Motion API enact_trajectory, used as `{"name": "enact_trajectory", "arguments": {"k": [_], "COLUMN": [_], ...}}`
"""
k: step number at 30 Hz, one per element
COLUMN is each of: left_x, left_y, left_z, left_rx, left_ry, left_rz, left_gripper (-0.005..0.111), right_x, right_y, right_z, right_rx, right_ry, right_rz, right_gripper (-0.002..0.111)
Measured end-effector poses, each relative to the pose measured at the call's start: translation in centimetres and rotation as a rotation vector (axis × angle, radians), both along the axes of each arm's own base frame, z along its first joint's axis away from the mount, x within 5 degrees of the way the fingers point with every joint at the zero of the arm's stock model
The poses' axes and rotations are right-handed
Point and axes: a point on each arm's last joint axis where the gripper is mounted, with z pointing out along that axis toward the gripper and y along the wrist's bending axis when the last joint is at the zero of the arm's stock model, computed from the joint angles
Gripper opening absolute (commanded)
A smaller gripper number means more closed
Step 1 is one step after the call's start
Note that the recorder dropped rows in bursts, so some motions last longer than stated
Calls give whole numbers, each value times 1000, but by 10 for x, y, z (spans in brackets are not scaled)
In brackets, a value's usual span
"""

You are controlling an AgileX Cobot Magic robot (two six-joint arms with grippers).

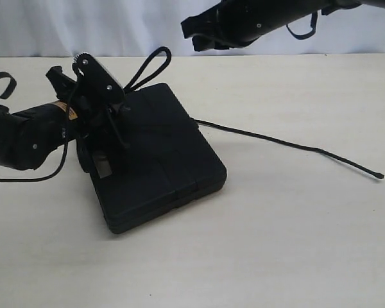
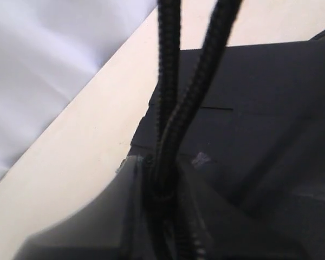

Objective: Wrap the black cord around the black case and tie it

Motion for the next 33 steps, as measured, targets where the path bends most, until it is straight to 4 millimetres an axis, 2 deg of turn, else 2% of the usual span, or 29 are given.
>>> {"name": "enact_trajectory", "arguments": {"k": [8, 18, 21, 25, 28, 33], "left_x": [0, 0, 0, 0, 0, 0], "left_y": [-2, -2, -2, -2, -2, -2], "left_z": [1, 1, 1, 1, 1, 1], "left_rx": [6, -3, -3, -3, -3, -5], "left_ry": [-13, -12, -12, -12, -12, -11], "left_rz": [-25, -24, -24, -24, -24, -23], "left_gripper": [0, 0, 0, 0, 0, 0], "right_x": [-15, -17, -16, -13, -15, -18], "right_y": [31, 41, 40, 29, 21, 18], "right_z": [3, -9, -4, 12, 20, 18], "right_rx": [-35, -36, -20, 26, 30, 25], "right_ry": [-51, 5, 12, 41, 75, 138], "right_rz": [128, 149, 133, 69, 71, 81], "right_gripper": [5, 5, 5, 5, 14, 29]}}
